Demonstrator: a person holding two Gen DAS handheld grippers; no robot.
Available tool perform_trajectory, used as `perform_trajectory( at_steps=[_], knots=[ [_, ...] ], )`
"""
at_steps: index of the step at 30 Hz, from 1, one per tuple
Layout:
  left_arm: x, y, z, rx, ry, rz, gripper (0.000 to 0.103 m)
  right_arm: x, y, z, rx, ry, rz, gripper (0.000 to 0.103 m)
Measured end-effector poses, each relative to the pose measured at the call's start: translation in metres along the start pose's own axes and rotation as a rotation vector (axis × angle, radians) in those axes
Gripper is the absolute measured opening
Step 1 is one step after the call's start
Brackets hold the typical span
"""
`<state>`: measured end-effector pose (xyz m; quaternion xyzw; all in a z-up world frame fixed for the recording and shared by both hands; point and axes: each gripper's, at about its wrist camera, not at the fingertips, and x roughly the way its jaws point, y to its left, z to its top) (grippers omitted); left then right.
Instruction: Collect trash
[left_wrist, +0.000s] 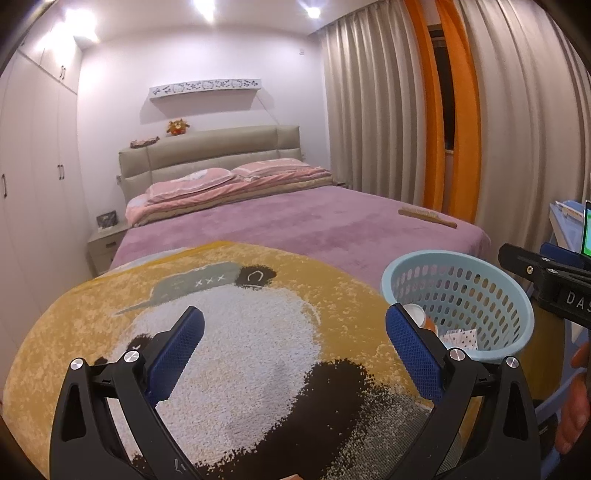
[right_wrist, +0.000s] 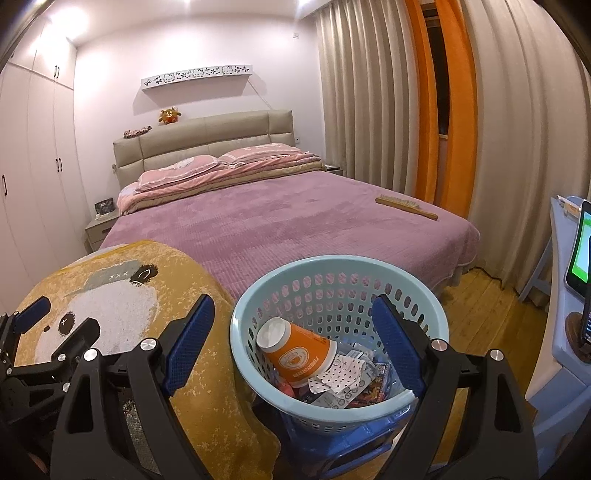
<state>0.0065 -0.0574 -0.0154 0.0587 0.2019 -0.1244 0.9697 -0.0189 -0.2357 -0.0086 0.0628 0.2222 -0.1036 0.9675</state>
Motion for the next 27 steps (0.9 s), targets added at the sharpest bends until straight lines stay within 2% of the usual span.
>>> perform_trajectory(
  at_steps=[27],
  knots=[
    [0.000, 0.003, 0.001, -0.018, 0.006, 0.004, 0.096, -0.009, 0.005, 0.005, -0.006, -0.002, -0.007, 0.083]
  ],
)
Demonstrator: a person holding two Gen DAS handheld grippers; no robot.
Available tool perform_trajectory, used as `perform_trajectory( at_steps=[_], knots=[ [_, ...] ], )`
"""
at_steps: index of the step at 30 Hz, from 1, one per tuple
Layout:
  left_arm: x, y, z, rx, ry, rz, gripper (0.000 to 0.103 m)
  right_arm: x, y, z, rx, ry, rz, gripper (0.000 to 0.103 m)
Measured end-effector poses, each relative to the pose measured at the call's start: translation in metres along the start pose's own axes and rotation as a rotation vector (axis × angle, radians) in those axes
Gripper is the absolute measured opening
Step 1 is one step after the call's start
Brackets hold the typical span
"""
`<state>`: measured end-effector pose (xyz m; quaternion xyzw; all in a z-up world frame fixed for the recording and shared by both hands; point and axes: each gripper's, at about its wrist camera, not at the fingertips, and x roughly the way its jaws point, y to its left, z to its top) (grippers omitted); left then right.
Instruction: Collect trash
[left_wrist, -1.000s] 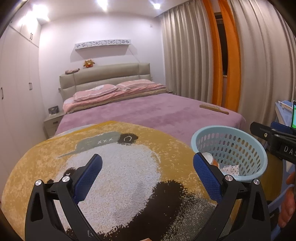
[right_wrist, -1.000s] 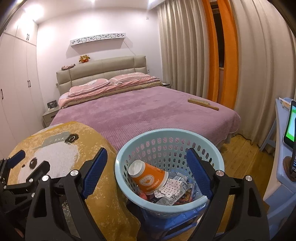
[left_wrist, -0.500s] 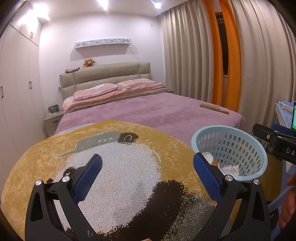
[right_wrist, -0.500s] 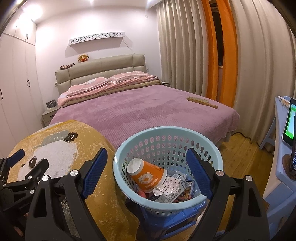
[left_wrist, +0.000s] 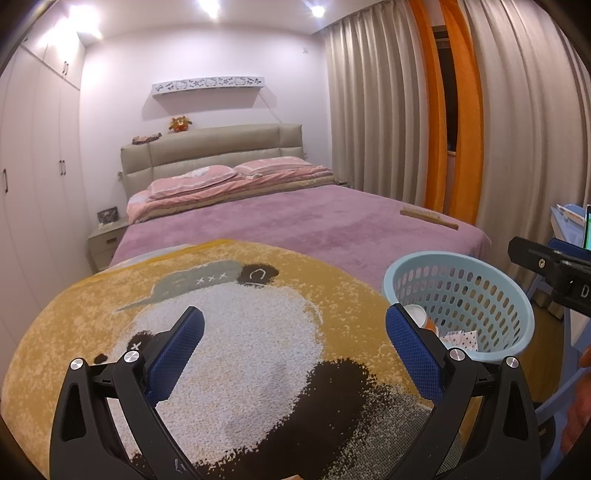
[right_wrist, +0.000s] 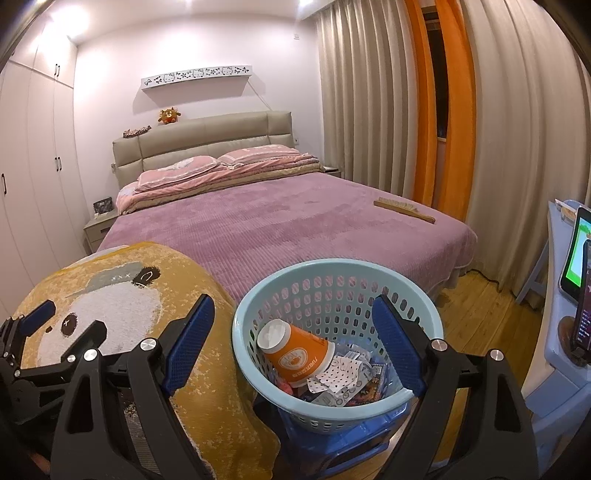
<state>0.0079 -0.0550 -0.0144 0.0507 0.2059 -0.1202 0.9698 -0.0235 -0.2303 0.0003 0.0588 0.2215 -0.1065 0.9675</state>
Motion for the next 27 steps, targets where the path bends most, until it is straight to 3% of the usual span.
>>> perform_trajectory(
  at_steps=[12, 18, 24, 27],
  knots=[
    [-0.029, -0.003, 0.009, 0.054, 0.025, 0.041, 0.096, -0.024, 0.007, 0.011, -0.010, -0.003, -0.032, 0.083],
    [-0.049, 0.016, 0.016, 0.017, 0.007, 0.066, 0.096, -0.031, 0.022, 0.011, -0.023, -0.006, -0.011, 0.083],
    [-0.050, 0.034, 0.020, -0.047, 0.048, 0.047, 0.096, -0.036, 0.034, 0.012, -0.051, -0.021, 0.002, 0.083],
    [-0.056, 0.039, 0.020, -0.046, 0.028, 0.083, 0.096, -0.037, 0.036, 0.014, -0.050, -0.028, 0.024, 0.083]
  ],
)
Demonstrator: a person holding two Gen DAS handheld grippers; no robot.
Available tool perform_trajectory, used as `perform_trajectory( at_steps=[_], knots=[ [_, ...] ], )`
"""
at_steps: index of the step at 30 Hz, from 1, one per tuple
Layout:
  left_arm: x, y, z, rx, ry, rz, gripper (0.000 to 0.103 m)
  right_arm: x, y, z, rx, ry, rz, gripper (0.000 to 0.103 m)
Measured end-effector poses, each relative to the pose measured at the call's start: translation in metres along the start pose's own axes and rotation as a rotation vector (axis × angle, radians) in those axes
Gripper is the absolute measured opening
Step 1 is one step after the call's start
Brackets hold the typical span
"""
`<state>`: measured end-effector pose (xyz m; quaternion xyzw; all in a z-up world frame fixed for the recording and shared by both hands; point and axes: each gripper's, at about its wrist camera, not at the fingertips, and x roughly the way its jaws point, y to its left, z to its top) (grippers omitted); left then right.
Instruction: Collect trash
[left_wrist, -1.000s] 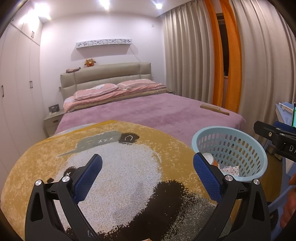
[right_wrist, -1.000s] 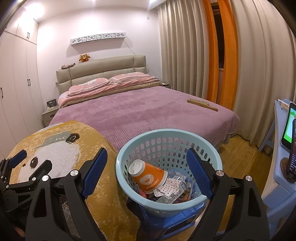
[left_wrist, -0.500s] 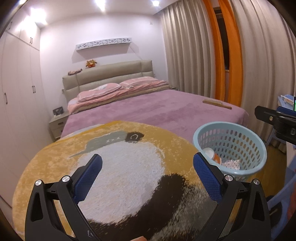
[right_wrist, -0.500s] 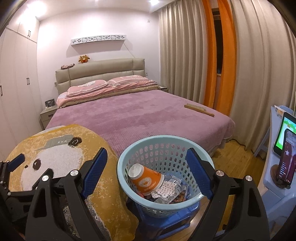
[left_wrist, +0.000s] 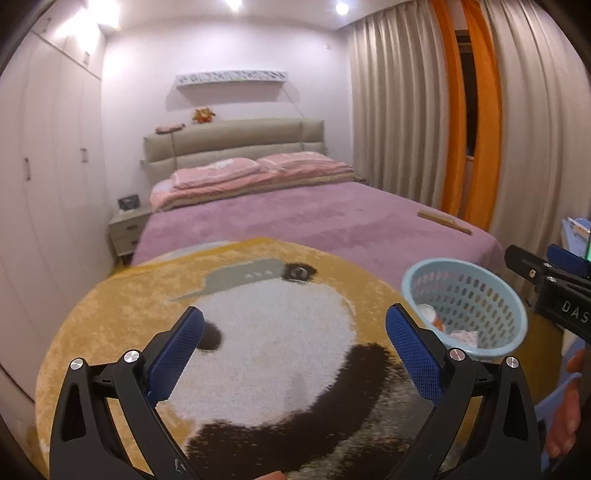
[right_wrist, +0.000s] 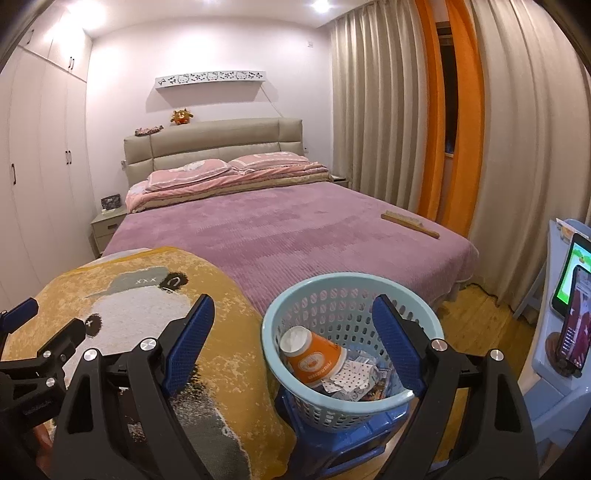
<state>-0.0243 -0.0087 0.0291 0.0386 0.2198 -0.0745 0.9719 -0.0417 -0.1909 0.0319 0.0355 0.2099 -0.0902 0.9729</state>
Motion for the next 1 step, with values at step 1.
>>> perform_trajectory(
  at_steps=[1],
  knots=[
    [-0.0022, 0.0037, 0.0008, -0.006, -0.008, 0.012, 0.096, -0.0007, 0.0026, 0.0013, -0.003, -0.003, 0.005, 0.083]
  ],
)
